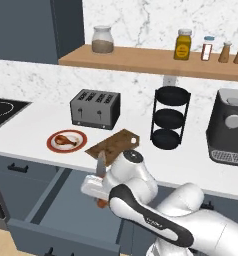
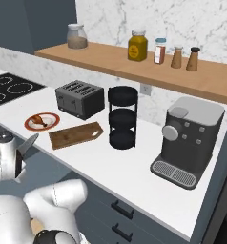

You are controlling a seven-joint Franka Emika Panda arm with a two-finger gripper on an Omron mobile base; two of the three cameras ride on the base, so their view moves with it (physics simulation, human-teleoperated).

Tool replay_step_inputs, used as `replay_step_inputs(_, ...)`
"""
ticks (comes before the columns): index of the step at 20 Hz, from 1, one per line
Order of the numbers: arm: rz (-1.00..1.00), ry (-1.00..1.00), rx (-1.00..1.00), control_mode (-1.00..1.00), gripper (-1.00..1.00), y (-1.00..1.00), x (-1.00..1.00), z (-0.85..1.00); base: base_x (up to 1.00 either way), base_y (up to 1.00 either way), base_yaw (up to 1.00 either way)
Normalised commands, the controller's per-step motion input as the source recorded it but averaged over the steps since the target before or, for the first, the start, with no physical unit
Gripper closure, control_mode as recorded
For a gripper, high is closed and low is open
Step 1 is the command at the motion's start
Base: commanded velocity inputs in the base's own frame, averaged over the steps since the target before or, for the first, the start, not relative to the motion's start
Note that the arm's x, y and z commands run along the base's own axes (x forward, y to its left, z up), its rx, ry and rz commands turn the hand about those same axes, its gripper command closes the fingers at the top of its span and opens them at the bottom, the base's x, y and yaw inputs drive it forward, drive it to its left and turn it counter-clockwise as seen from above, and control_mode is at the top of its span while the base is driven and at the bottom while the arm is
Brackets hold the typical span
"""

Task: Pick up the knife from the drawer and place it on the cutting board. Then place the meat from the plate to the cutting board.

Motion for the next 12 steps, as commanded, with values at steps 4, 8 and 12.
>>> replay_step_inputs(4,-0.25,0.07,-0.07,-1.0,1.0,-0.17,1.0,1.0,0.0,0.0,0.0)
replay_step_inputs(8,-0.3,0.12,-0.1,-1.0,1.0,-0.04,1.0,0.69,0.0,0.0,0.0)
replay_step_inputs(12,-0.41,0.14,-0.17,-1.0,1.0,0.0,1.0,0.06,0.0,0.0,0.0)
